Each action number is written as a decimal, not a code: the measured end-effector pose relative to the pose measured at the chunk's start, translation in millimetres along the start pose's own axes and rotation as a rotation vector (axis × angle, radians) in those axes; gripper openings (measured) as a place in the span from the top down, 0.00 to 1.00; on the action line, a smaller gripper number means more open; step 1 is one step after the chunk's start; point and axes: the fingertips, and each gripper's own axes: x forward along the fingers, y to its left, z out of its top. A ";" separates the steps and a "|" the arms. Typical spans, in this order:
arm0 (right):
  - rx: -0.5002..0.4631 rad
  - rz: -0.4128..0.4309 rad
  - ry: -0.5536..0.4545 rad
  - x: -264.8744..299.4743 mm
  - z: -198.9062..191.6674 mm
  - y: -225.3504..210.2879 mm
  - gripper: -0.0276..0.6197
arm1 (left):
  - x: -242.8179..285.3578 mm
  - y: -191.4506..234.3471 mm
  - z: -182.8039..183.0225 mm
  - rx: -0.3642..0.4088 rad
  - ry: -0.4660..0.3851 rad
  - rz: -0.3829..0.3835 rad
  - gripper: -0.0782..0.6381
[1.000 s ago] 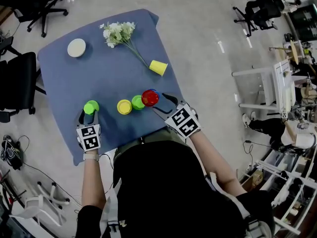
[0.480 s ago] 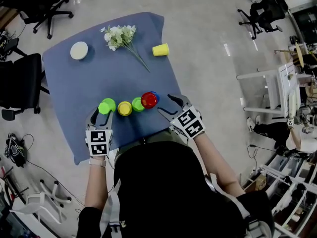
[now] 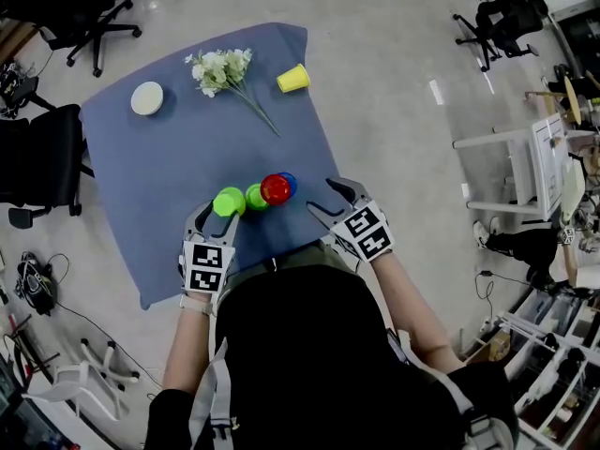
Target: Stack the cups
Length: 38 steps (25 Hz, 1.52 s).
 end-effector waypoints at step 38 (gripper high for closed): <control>-0.835 -0.185 0.184 149.5 90.9 -163.6 0.54 | -48.2 -7.7 -38.1 -0.204 0.074 0.308 0.48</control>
